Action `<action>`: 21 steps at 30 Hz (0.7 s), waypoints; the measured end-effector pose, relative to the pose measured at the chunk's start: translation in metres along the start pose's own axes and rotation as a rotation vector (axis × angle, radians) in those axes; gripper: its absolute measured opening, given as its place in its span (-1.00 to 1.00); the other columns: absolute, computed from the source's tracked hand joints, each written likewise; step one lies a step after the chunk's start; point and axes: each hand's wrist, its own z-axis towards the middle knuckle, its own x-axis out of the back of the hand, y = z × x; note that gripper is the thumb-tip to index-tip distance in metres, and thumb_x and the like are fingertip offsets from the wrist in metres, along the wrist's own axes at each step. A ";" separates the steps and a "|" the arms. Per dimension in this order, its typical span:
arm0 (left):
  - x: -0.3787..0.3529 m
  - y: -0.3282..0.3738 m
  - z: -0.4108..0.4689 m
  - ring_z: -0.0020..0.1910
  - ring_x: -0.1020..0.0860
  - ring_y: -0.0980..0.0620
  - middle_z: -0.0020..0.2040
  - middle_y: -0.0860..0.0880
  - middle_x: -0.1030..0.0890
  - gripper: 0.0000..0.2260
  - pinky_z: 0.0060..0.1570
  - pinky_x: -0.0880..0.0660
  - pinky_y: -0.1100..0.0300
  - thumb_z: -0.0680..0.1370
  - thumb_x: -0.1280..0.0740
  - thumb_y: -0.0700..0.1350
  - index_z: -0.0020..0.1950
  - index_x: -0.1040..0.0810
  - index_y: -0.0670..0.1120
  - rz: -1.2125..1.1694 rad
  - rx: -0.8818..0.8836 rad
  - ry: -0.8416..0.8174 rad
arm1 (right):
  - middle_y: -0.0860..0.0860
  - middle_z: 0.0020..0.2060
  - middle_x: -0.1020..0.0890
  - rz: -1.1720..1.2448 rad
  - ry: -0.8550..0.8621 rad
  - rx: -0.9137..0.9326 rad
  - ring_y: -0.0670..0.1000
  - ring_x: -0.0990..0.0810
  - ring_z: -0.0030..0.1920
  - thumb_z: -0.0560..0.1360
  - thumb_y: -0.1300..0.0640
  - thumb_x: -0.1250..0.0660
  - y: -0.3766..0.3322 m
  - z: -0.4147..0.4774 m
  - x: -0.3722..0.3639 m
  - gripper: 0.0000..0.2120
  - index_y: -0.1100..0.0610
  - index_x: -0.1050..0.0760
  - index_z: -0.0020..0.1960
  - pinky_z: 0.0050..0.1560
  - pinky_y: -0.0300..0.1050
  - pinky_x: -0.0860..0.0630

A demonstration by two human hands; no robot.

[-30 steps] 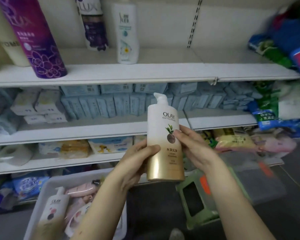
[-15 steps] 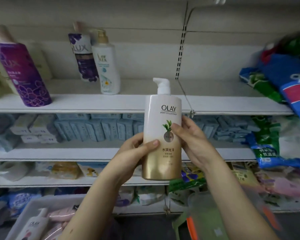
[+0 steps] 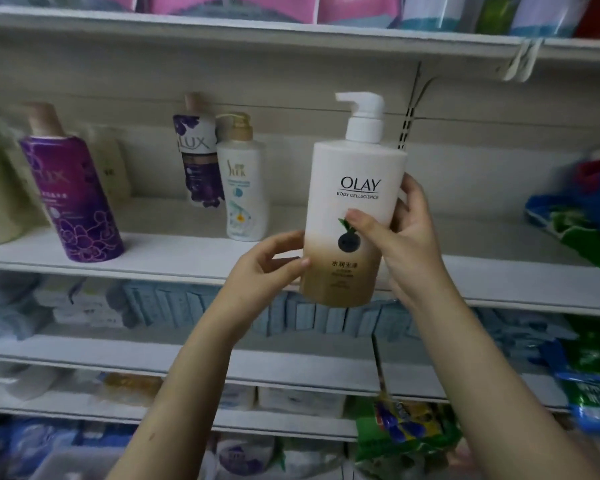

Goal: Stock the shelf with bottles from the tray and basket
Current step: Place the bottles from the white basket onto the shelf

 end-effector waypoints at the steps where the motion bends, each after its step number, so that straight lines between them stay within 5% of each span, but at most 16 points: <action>1: 0.006 -0.001 0.008 0.10 -0.60 0.23 0.18 0.20 -0.62 -0.64 -0.02 -0.55 0.34 0.53 -0.38 -0.10 0.33 -0.51 0.04 0.023 -0.014 0.006 | -0.09 0.10 -0.65 -0.008 0.004 0.020 -0.13 -0.65 0.07 0.37 0.26 -0.51 0.000 0.008 -0.003 -0.30 -0.09 -0.28 0.37 0.02 -0.07 -0.62; 9: 0.036 -0.022 0.058 0.12 -0.61 0.14 0.16 0.09 -0.63 -0.61 0.16 -0.55 0.09 0.51 -0.41 -0.15 0.33 -0.50 0.03 0.121 -0.029 -0.067 | -0.12 0.12 -0.63 -0.031 0.025 0.060 -0.13 -0.62 0.11 0.35 0.23 -0.53 0.037 0.048 -0.030 -0.33 -0.22 -0.31 0.28 0.02 -0.14 -0.58; 14: 0.046 -0.042 0.074 0.09 -0.61 0.15 0.13 0.15 -0.64 -0.65 0.15 -0.57 0.08 0.50 -0.42 -0.16 0.25 -0.52 0.09 0.130 -0.003 -0.083 | -0.15 0.10 -0.61 -0.105 0.038 0.066 -0.25 -0.62 0.02 0.38 0.25 -0.51 0.053 0.054 -0.037 -0.36 -0.24 -0.29 0.24 -0.12 -0.35 -0.54; 21: 0.050 -0.052 0.084 0.07 -0.61 0.16 0.15 0.16 -0.61 -0.63 0.08 -0.57 0.16 0.48 -0.45 -0.15 0.24 -0.50 0.10 0.124 -0.005 -0.118 | -0.16 0.21 -0.59 -0.135 -0.038 0.029 -0.16 -0.57 0.20 0.30 0.15 -0.52 0.064 0.057 -0.027 -0.27 -0.27 -0.26 0.31 0.03 -0.24 -0.56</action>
